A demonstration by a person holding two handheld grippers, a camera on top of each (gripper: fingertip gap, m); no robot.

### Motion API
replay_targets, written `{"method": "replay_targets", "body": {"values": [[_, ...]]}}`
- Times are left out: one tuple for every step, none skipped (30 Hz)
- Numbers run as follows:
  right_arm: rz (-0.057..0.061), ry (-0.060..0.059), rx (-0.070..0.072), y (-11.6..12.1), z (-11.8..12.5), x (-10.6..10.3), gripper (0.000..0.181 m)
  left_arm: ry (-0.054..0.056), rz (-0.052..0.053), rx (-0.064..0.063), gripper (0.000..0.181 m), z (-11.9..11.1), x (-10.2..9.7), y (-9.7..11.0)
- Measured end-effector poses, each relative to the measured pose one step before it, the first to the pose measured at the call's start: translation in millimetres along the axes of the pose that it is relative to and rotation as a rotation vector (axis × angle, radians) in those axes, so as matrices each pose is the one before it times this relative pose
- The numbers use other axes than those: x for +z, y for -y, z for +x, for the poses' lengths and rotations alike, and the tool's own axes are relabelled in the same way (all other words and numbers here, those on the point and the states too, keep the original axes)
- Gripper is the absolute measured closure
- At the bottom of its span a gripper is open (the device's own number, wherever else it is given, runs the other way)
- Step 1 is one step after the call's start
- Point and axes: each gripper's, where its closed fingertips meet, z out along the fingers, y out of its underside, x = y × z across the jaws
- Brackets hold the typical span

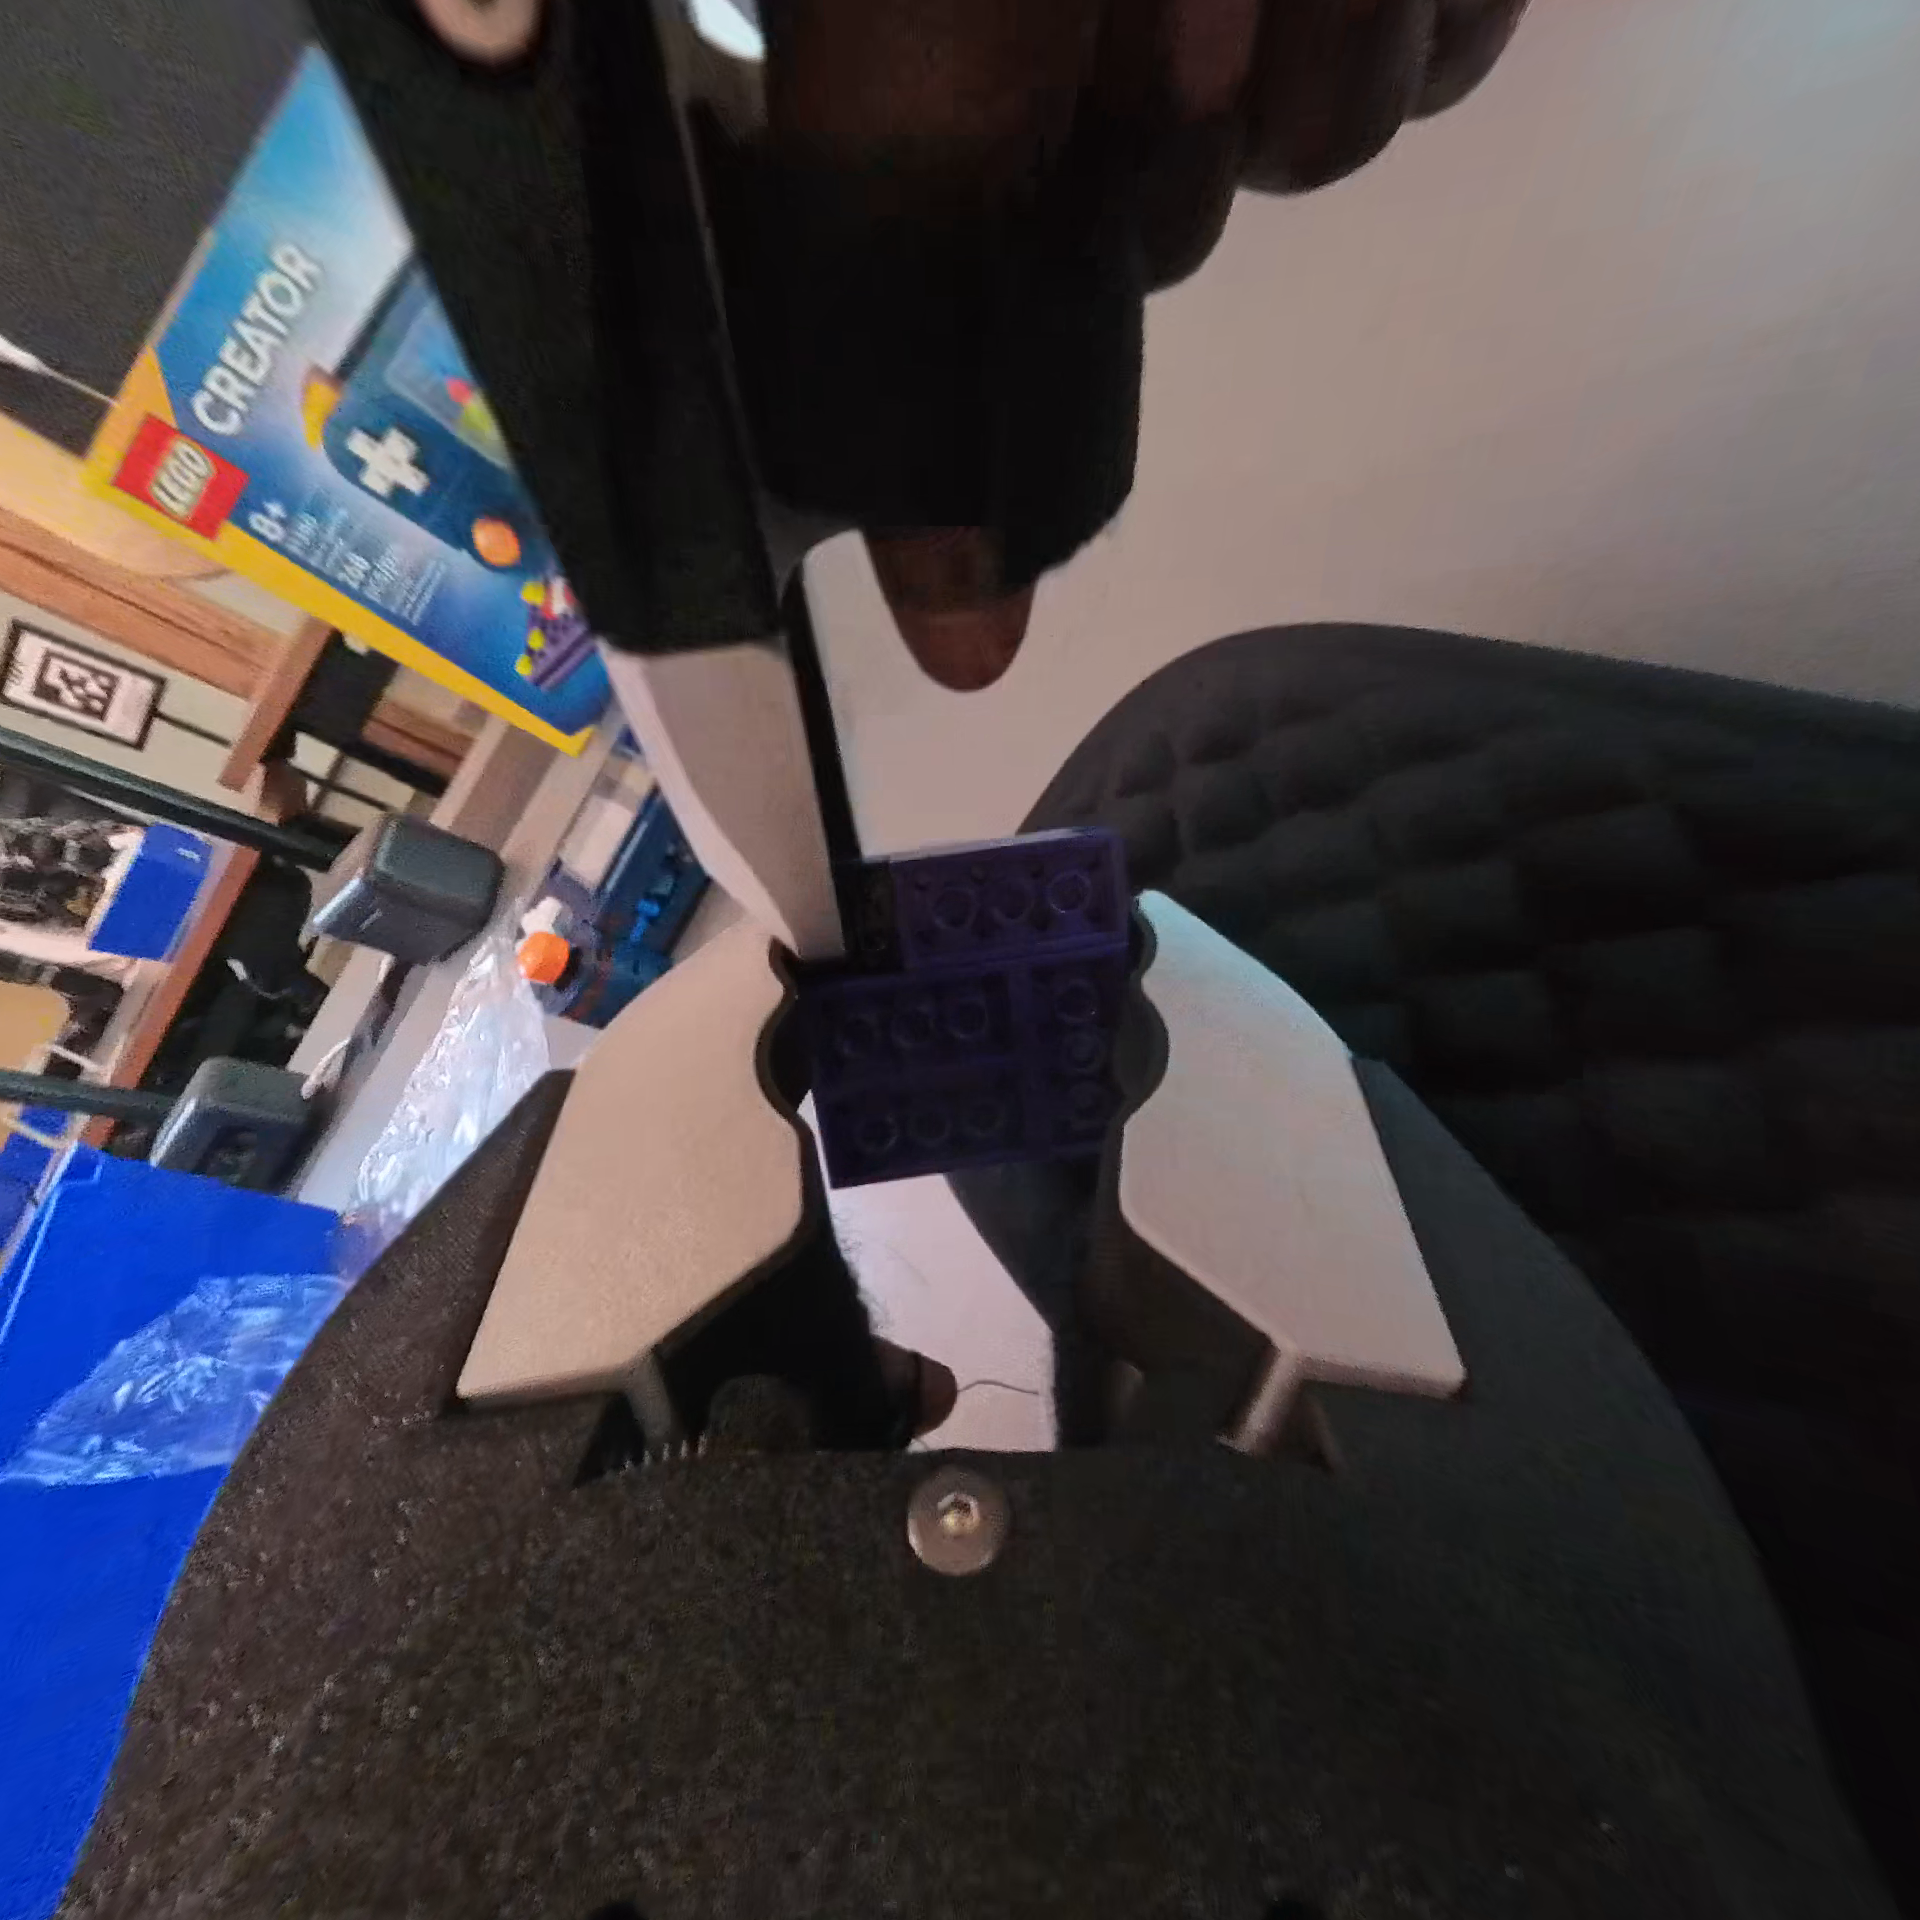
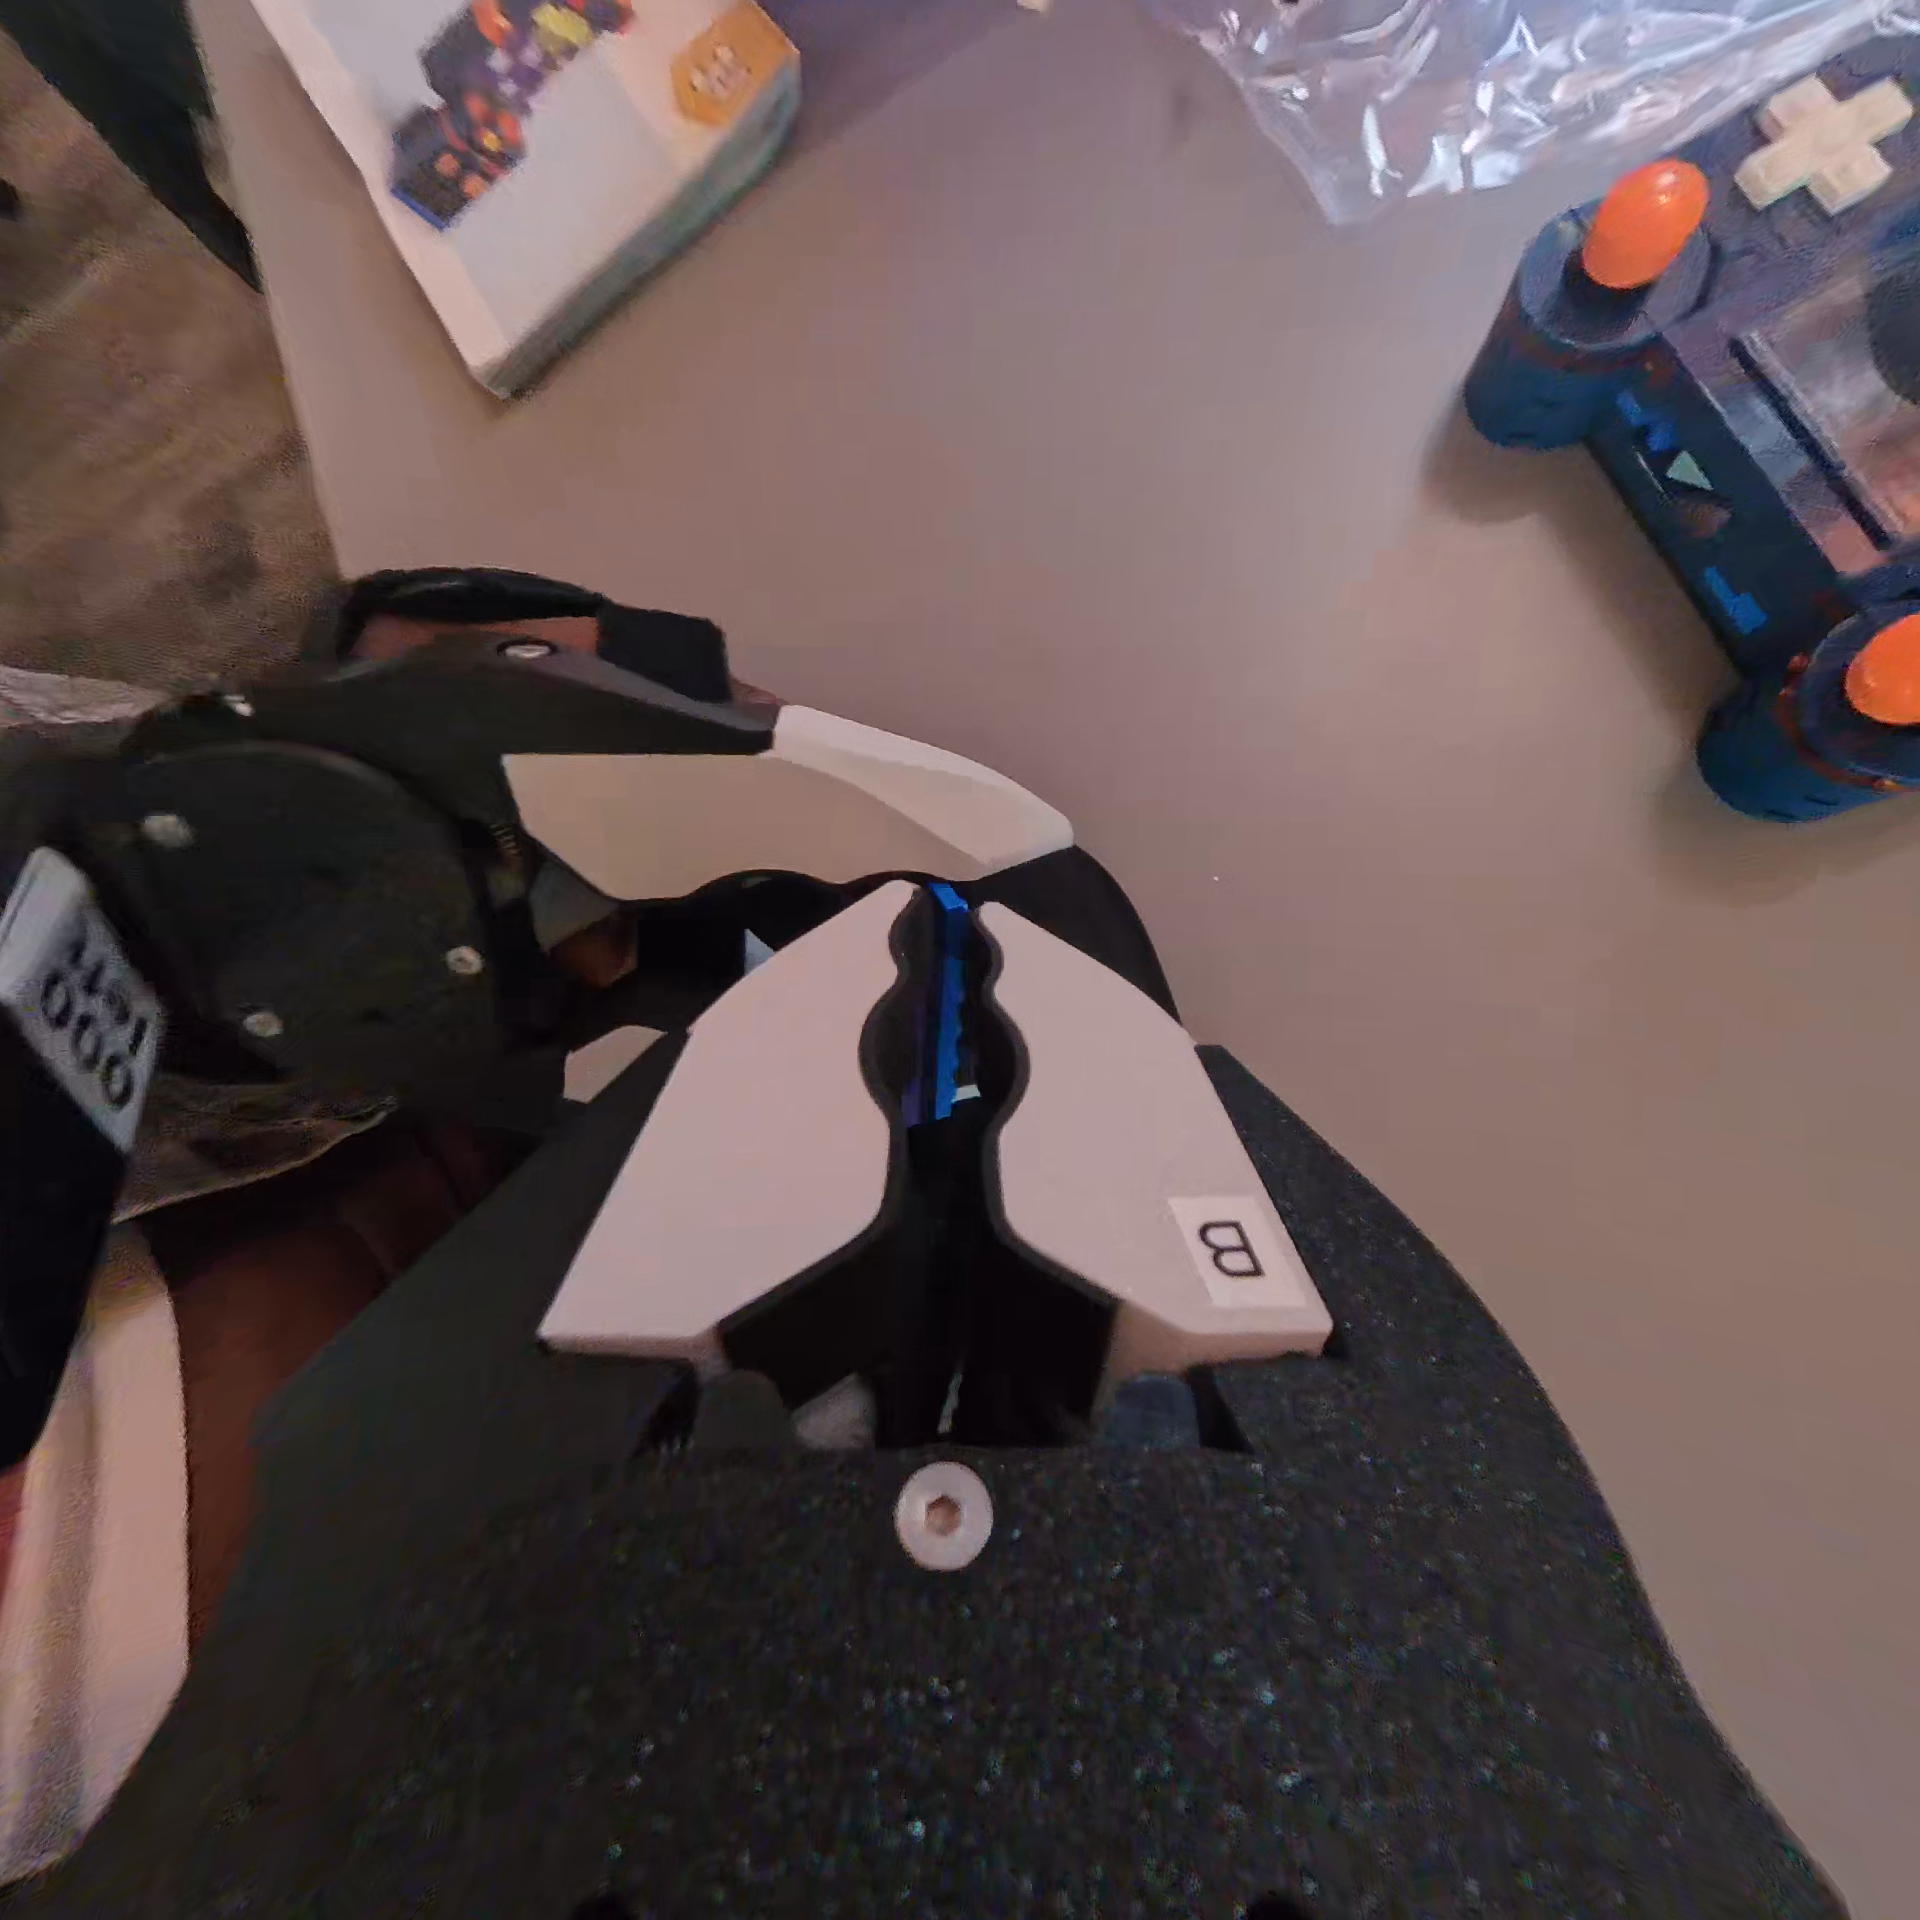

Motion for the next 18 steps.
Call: {"method": "replay_targets", "body": {"values": [[0.0651,0.0538,0.0090,0.96,-3.02,-3.73,0.176,-0.0029,0.0475,0.0157,0.124,-0.34,-1.68,4.16],[0.0646,0.0412,0.0305,-0.60,-2.11,-3.05,0.176,-0.0138,0.0447,0.0179,0.124,0.84,-1.00,3.95],[0.0631,0.0139,0.0121,-0.73,-0.44,-3.25,0.176,0.0089,0.0306,-0.0026,0.123,-1.61,-1.63,3.15],[0.0629,-0.0069,-0.0015,-0.27,0.94,-4.49,0.176,0.0026,0.0291,0.0059,0.118,-0.61,-1.08,3.26],[0.0447,-0.0091,0.0071,-2.06,1.38,-4.30,0.176,0.0185,0.0197,0.0082,0.109,-2.74,-1.04,1.25],[0.0387,-0.0029,-0.0060,-1.84,0.40,-3.92,0.176,0.0133,0.0092,0.0045,0.104,-2.16,-1.26,0.09],[0.0371,-0.0069,-0.0151,-1.05,0.48,-3.54,0.176,-0.0069,0.0032,-0.0004,0.104,0.19,-1.54,0.22],[0.0210,-0.0159,-0.0105,-2.10,1.47,-3.23,0.176,-0.0138,0.0049,0.0065,0.103,1.39,-1.35,0.93],[0.0228,-0.0053,-0.0283,-0.71,-0.72,-2.71,0.176,-0.0014,0.0079,0.0067,0.104,0.38,-1.55,0.90],[0.0275,-0.0103,-0.0293,0.44,-0.89,-2.22,0.176,-0.0007,0.0052,0.0098,0.106,0.48,-1.03,1.24],[0.0083,-0.0165,-0.0170,-1.50,-0.05,-1.46,0.176,-0.0118,0.0031,0.0197,0.110,2.50,-1.11,1.12],[0.0134,-0.0017,-0.0165,-0.36,-2.39,-0.47,0.176,0.0120,-0.0006,0.0253,0.112,0.10,-0.37,0.59],[0.0150,-0.0050,-0.0086,0.11,-1.52,-0.07,0.176,0.0075,-0.0043,0.0302,0.113,0.63,-0.32,0.56],[0.0060,-0.0073,-0.0008,-0.88,-0.18,0.03,0.176,0.0051,-0.0050,0.0271,0.113,0.55,-0.19,0.27],[0.0073,-0.0056,0.0022,0.00,0.16,-0.52,0.176,0.0114,-0.0015,0.0212,0.113,-0.65,-0.47,0.93],[0.0072,-0.0036,0.0003,0.10,0.37,-0.45,0.176,0.0082,-0.0014,0.0174,0.113,-0.19,-0.26,0.50],[0.0036,-0.0010,0.0024,-0.09,0.46,-0.07,0.176,0.0002,-0.0018,0.0114,0.115,0.75,-0.06,0.22],[0.0041,-0.0007,0.0005,0.23,0.46,0.11,0.177,0.0064,-0.0032,0.0037,0.116,-0.27,0.10,-0.02]]}}
